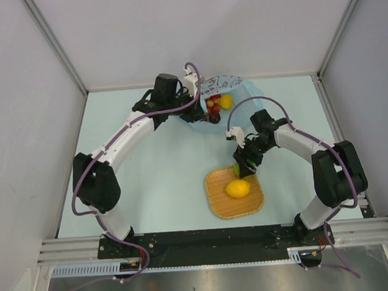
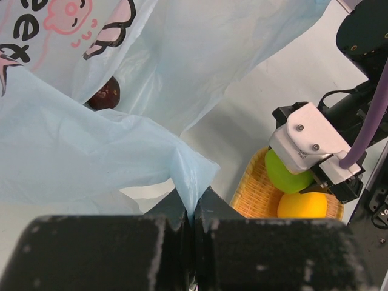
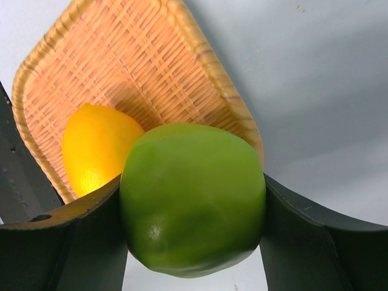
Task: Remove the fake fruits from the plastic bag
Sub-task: Place the fake fruit on the plate.
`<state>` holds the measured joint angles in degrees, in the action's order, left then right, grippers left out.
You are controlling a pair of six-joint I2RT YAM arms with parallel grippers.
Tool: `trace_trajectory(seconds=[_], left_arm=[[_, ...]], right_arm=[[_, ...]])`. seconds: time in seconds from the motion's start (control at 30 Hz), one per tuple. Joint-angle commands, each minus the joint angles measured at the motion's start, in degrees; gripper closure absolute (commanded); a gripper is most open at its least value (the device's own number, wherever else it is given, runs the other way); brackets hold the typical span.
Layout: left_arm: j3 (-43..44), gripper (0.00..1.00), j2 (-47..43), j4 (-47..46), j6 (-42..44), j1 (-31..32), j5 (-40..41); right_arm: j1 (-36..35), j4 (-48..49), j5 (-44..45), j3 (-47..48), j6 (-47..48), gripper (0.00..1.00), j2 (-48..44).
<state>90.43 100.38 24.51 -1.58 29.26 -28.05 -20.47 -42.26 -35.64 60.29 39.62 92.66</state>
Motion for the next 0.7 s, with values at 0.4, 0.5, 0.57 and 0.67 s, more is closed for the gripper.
trace_trajectory(seconds=[0.4, 0.5, 0.57, 0.67], left_arm=[[-0.52, 1.00, -0.53, -1.49, -0.79, 1.95, -0.42], [-0.61, 1.00, -0.45, -1.48, -0.96, 2.03, -0.69], [-0.70, 1.00, -0.18, -1.49, -1.31, 2.03, -0.95], [-0.61, 1.00, 0.26, -1.66, -1.40, 2.21, -1.13]], right_arm=[[-1.50, -8.01, 1.36, -0.53, 11.08, 0.57, -3.10], [-2.38, -11.26, 2.58, -0.53, 14.86, 0.54, -3.10], [-4.05, -12.75, 3.90, -0.53, 18.03, 0.54, -2.58], [-6.07, -13.02, 5.93, -0.53, 19.97, 0.52, -1.79]])
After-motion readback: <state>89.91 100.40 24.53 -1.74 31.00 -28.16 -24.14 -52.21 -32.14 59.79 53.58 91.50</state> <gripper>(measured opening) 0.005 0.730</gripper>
